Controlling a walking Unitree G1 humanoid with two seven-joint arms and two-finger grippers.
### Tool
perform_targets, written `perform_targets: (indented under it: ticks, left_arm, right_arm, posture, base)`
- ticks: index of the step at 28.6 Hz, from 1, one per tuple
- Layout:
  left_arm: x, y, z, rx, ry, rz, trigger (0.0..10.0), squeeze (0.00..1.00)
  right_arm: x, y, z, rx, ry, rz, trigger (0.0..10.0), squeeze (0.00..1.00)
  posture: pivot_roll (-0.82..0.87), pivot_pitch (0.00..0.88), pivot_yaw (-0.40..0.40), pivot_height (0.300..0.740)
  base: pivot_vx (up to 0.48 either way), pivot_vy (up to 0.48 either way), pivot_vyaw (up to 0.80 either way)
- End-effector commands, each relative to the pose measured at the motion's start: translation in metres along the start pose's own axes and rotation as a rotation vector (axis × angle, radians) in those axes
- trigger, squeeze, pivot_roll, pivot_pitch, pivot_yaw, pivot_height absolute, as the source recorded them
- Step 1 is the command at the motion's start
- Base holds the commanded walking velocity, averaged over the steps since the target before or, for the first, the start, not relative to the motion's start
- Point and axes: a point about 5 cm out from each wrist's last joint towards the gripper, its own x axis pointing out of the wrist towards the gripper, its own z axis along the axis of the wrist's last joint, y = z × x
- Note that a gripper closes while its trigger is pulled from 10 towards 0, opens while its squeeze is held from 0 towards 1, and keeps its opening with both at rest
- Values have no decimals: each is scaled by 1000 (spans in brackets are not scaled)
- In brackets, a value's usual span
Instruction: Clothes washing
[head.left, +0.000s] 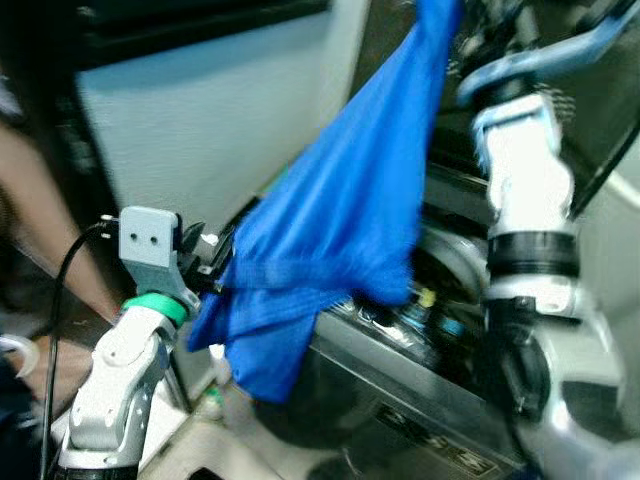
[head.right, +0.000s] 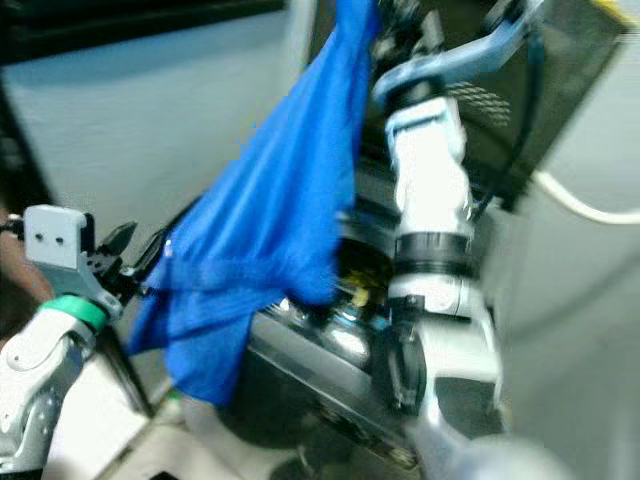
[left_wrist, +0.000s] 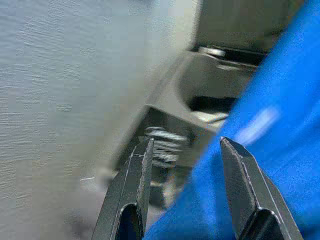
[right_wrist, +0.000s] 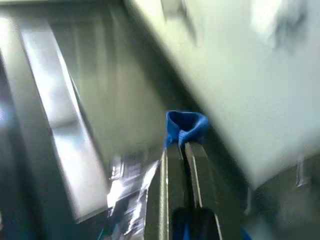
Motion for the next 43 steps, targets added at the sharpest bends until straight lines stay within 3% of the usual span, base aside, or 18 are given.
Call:
perform_targets:
  ticks: [1,3,7,9,10,11,12,13,14,15,16,17,18,19,22,39,41,43]
  left_arm:
    - [-1,1,-1,-8,3,9,10000,0]
    - [-2,2,-1,-7,1,19,10000,0]
    - [-3,3,-2,-7,2,25,10000,0]
    - [-4,3,-2,-6,1,31,10000,0]
    - [-4,3,-2,-6,1,31,10000,0]
    - [-4,4,0,-3,-5,45,10000,0]
    - [-4,4,0,-3,-5,45,10000,0]
    - [-4,7,2,-1,-14,67,10000,0]
    - [-4,7,2,-1,-14,67,10000,0]
    - [-5,10,3,1,-22,88,10000,0]
    - [-5,10,3,1,-22,88,10000,0]
    - [-6,13,5,3,-28,111,10000,0]
    - [-6,13,5,3,-28,111,10000,0]
    - [-7,17,6,0,-34,134,10000,0]
    - [-8,19,7,-7,-37,154,10000,0]
    - [-12,19,7,-12,-46,183,10000,0]
    - [-12,20,7,-14,-49,188,10000,0]
    - [-12,20,7,-13,-50,195,10000,0]
  right_arm:
    - [9,5,13,-21,-58,3,10000,0]
    - [26,25,26,-107,-60,61,10000,0]
    - [29,32,17,-178,0,88,10000,0]
    - [24,30,-4,-214,98,100,10000,0]
    - [24,30,-4,-214,98,100,10000,0]
    - [17,26,-25,-225,199,107,10000,0]
    - [17,26,-25,-225,199,107,10000,0]
    - [7,20,-50,-236,301,114,10000,0]
    - [7,20,-50,-236,301,114,10000,0]
    - [-5,15,-72,-235,400,129,10000,0]
    - [-5,15,-72,-235,400,129,10000,0]
    - [-19,12,-94,-222,485,146,10000,0]
    - [-19,12,-94,-222,485,146,10000,0]
    - [-32,13,-112,-204,551,170,10000,0]
    - [-47,19,-133,-172,643,228,10000,0]
    - [-43,29,-131,-133,610,285,10000,0]
    - [-35,37,-126,-129,589,318,10000,0]
    - [4,70,-92,-96,426,392,10000,0]
  posture:
    - [119,0,-60,740]
    - [122,0,-68,740]
    - [120,0,-72,740]
    - [122,0,-75,740]
    - [122,0,-75,740]
    - [122,0,-75,740]
    - [122,0,-75,740]
    - [123,0,-77,740]
    - [123,0,-77,740]
    - [123,0,-77,740]
    - [123,0,-77,740]
    - [123,0,-77,740]
    - [123,0,-77,740]
    - [125,0,-79,740]
    - [125,0,-79,740]
    - [121,0,-87,740]
    - [121,0,-89,740]
    - [121,0,-89,740]
  base:
    - [0,0,-800]
    - [0,0,-800]
    - [0,0,-800]
    - [0,0,-800]
    - [0,0,-800]
    - [0,0,-800]
    - [0,0,-800]
    - [0,0,-800]
    - [0,0,-800]
    - [0,0,-800]
    - [0,0,-800]
    - [0,0,-800]
    - [0,0,-800]
    - [0,0,-800]
    - [0,0,-533]
    - [0,0,0]
    - [0,0,0]
    - [0,0,0]
